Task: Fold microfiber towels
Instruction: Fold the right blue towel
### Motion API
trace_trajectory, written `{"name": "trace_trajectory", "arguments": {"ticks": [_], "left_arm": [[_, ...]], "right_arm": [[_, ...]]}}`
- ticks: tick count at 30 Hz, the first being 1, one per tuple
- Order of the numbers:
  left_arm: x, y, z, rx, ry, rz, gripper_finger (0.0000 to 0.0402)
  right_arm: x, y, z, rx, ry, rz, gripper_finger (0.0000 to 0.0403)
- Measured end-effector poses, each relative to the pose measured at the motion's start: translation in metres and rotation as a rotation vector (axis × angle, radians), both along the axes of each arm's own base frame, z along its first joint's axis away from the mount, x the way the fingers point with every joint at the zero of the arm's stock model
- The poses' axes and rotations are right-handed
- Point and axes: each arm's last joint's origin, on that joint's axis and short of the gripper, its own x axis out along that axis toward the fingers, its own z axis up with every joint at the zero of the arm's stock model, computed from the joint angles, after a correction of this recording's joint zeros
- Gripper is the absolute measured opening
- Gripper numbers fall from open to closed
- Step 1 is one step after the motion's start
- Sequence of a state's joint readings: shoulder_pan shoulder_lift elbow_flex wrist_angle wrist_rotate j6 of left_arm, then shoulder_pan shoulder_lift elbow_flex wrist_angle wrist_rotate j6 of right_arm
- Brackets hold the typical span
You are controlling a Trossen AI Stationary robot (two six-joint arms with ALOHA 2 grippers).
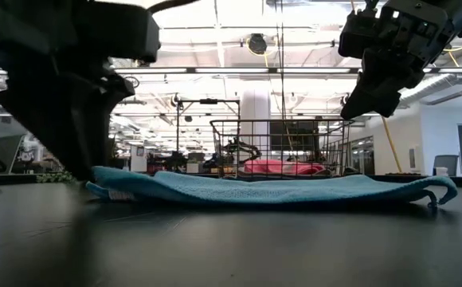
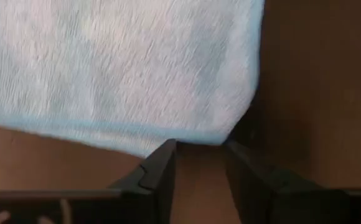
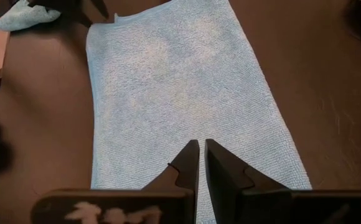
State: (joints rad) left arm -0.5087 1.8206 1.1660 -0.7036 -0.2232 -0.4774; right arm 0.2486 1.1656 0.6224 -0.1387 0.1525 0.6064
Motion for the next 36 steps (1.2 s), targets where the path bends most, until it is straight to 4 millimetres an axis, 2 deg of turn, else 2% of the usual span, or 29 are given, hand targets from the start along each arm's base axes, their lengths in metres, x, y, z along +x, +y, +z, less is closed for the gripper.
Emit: {"name": "trace_trajectory", "arguments": {"ticks": [3, 7, 14, 18, 22, 27, 33, 36], "left_arm": [[-0.005, 0.002, -0.001, 0.009, 0.053, 0.016, 0.0152], [-0.011, 0.007, -0.002, 0.046, 0.085, 0.161, 0.0147], [-0.006, 0.022, 0.0, 0.121, -0.037, 0.462, 0.0114], [0.001, 0.039, 0.0, 0.048, -0.061, 0.711, 0.0101], [0.006, 0.053, -0.001, -0.105, 0.026, 0.927, 0.0093], [0.008, 0.059, -0.002, -0.214, 0.112, 1.033, 0.0093], [0.008, 0.059, -0.002, -0.283, 0.185, 1.046, 0.0093], [0.008, 0.058, -0.002, -0.304, 0.204, 1.059, 0.0092]], "right_arm": [[0.0, 0.0, 0.0, 0.0, 0.0, 0.002, 0.002], [0.0, 0.0, 0.0, 0.0, 0.0, 0.001, 0.002], [0.003, 0.001, -0.003, 0.006, 0.003, -0.006, 0.002], [0.017, 0.006, -0.011, 0.017, -0.035, 0.0, 0.002], [0.032, 0.011, -0.019, 0.03, -0.071, 0.02, 0.002], [0.055, 0.002, 0.006, -0.008, -0.07, 0.132, 0.0015], [0.067, -0.031, 0.043, -0.137, 0.035, 0.198, 0.0009], [0.07, -0.048, 0.055, -0.195, 0.047, 0.197, 0.0009]]}}
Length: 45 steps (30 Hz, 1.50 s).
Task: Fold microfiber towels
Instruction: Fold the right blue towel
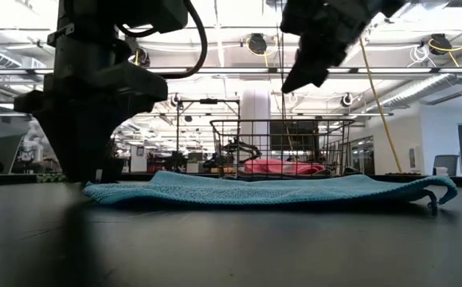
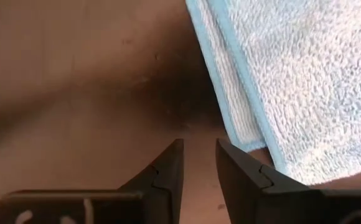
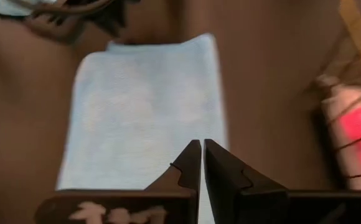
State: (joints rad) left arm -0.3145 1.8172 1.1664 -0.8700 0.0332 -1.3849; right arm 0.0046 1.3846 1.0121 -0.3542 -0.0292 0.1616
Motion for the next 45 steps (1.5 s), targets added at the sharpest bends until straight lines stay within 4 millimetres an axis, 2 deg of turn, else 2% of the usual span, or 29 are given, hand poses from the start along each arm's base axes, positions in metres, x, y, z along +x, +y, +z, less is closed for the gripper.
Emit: {"name": "trace_trajectory", "arguments": {"ticks": [4, 9, 14, 19, 29, 38, 41, 45], "left_arm": [[0.002, -0.002, 0.0, -0.041, -0.009, 0.034, 0.0092], [0.004, -0.002, 0.0, -0.042, -0.029, 0.027, 0.0092], [0.005, 0.003, 0.0, -0.072, -0.026, -0.01, 0.0093], [0.01, 0.007, 0.001, -0.181, -0.035, 0.005, 0.0093], [0.036, 0.014, 0.007, -0.246, -0.257, 0.165, 0.0093], [0.032, 0.029, 0.004, -0.184, -0.193, 0.227, 0.0093], [0.031, 0.024, 0.007, -0.207, -0.176, 0.244, 0.0093], [0.027, 0.007, 0.012, -0.228, -0.122, 0.289, 0.0093]], "right_arm": [[0.002, -0.017, 0.008, -0.034, -0.023, -0.024, 0.0009], [0.0, -0.026, 0.006, -0.039, 0.004, -0.047, 0.0009], [-0.003, -0.026, 0.003, -0.047, 0.044, -0.035, 0.0008], [-0.006, -0.026, 0.002, -0.079, 0.074, 0.005, 0.0008], [-0.012, -0.024, -0.002, -0.173, 0.134, 0.21, 0.0008], [-0.015, -0.024, -0.004, -0.249, 0.165, 0.313, 0.0008], [-0.016, -0.024, -0.004, -0.262, 0.165, 0.328, 0.0008], [-0.016, -0.025, -0.004, -0.273, 0.167, 0.337, 0.0008]]}}
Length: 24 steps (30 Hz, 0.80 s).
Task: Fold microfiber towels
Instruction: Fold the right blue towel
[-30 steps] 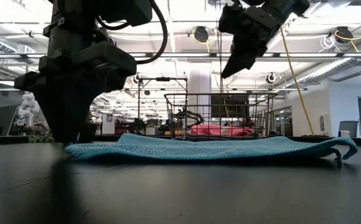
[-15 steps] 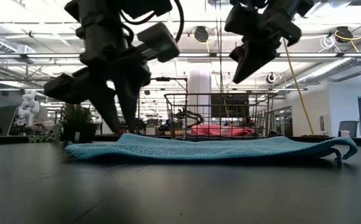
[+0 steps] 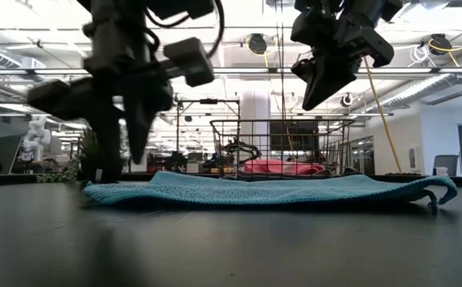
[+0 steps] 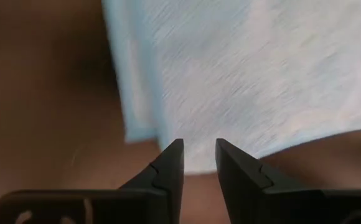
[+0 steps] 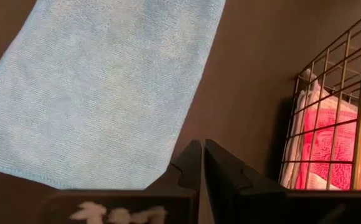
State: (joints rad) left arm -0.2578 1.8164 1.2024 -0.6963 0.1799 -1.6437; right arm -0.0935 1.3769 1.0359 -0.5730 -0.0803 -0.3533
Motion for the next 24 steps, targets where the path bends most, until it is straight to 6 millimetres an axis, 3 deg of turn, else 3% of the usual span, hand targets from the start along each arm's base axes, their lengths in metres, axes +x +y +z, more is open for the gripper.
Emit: {"name": "trace_trajectory", "arguments": {"ticks": [7, 13, 20, 24], "left_arm": [[-0.013, -0.02, 0.0, 0.023, 0.094, 0.069, 0.0093], [-0.013, -0.012, -0.003, 0.111, 0.076, 0.105, 0.0093], [-0.018, -0.01, -0.017, 0.094, 0.096, 0.083, 0.0093], [-0.017, -0.01, -0.019, 0.084, 0.067, 0.086, 0.0093]], "right_arm": [[-0.001, -0.008, 0.0, -0.004, -0.001, -0.023, 0.0008], [-0.001, -0.014, 0.0, -0.001, -0.008, -0.048, 0.0008], [-0.003, -0.013, -0.001, 0.011, 0.015, -0.045, 0.0008], [-0.008, -0.01, -0.015, 0.11, 0.046, -0.035, 0.0008]]}}
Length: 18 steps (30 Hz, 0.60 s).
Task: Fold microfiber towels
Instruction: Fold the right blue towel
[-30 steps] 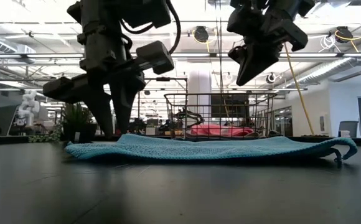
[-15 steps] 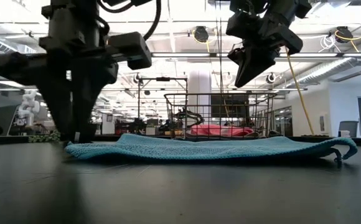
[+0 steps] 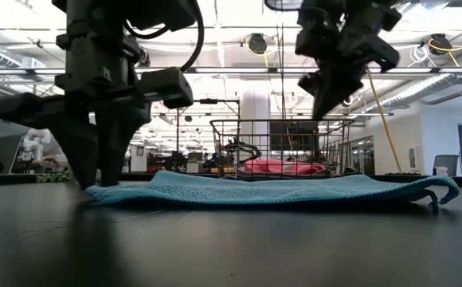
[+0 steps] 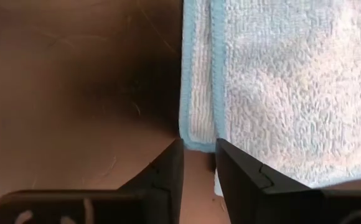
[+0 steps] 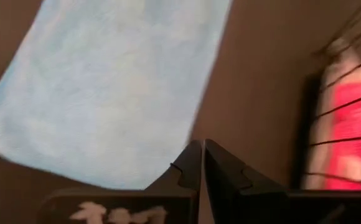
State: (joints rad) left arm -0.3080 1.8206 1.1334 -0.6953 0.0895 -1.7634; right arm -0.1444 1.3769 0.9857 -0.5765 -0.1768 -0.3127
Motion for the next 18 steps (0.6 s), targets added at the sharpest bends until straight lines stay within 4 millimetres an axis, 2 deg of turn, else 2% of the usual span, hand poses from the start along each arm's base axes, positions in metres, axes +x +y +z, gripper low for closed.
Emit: {"name": "trace_trajectory", "arguments": {"ticks": [6, 18], "left_arm": [[0.002, 0.0, 0.0, 0.019, -0.032, 0.006, 0.0093], [0.01, -0.002, 0.003, -0.094, -0.081, -0.006, 0.0093]], "right_arm": [[-0.01, 0.002, -0.024, 0.045, 0.062, -0.046, 0.0008], [-0.013, 0.003, -0.027, 0.05, 0.082, -0.047, 0.0008]]}}
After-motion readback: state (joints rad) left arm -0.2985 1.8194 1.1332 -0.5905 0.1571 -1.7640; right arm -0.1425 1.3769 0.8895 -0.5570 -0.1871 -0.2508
